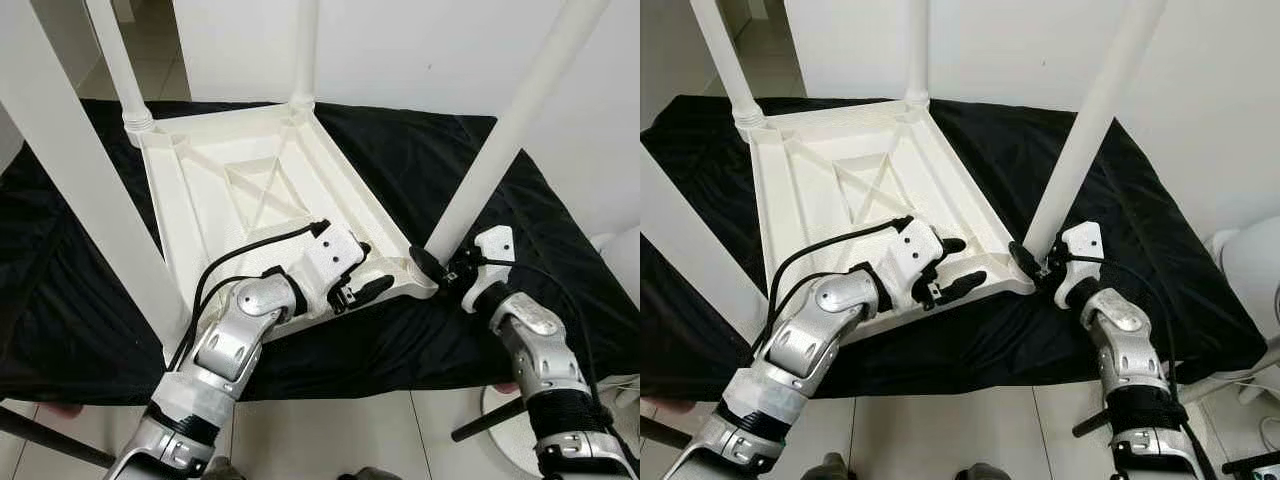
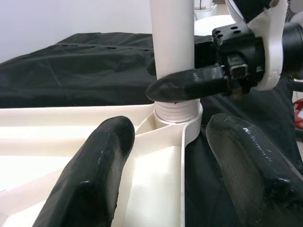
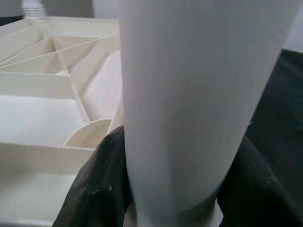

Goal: Building children table

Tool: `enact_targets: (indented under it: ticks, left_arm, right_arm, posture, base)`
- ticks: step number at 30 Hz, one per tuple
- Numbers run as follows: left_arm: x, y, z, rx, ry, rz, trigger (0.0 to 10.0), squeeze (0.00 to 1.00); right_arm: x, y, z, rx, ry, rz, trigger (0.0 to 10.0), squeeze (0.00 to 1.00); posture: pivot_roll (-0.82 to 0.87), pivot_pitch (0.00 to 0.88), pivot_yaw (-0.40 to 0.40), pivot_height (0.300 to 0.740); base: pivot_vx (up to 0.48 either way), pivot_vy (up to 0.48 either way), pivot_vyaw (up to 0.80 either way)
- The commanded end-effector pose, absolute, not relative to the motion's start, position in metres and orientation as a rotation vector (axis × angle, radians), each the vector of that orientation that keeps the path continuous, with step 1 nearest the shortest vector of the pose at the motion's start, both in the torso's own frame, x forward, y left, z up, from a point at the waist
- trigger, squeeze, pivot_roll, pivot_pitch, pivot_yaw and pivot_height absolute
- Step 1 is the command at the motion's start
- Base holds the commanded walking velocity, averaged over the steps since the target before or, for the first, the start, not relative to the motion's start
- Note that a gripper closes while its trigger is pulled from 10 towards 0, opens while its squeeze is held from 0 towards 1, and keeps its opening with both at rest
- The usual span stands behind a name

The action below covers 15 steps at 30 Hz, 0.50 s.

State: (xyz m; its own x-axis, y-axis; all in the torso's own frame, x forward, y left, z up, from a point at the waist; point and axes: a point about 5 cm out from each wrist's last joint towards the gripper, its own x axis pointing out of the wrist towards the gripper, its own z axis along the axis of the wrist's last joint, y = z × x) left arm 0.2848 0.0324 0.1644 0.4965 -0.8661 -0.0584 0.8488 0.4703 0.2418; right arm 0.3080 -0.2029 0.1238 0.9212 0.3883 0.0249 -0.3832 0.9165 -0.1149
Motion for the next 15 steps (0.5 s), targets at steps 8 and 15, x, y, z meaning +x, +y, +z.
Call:
enact_targets:
  ticks: [8, 15]
  left_arm:
    - [0.288, 0.04, 0.157, 0.248, -0.058, -0.992, 10.0, 0.0]
    - [0.29, 0.04, 0.155, 0.224, -0.052, -0.971, 10.0, 0.0]
  right_arm:
    - [0.299, -0.193, 0.109, -0.02, 0.016, 0.038, 10.0, 0.0]
    - [0.294, -0.164, 0.112, 0.066, 0.037, -0.191, 10.0, 0.0]
  posture:
    - [0.03, 0.012, -0.046, 0.74]
    - [0.03, 0.01, -0.045, 0.74]
  base:
    - [0.0, 0.0, 0.0]
    - [0.0, 0.0, 0.0]
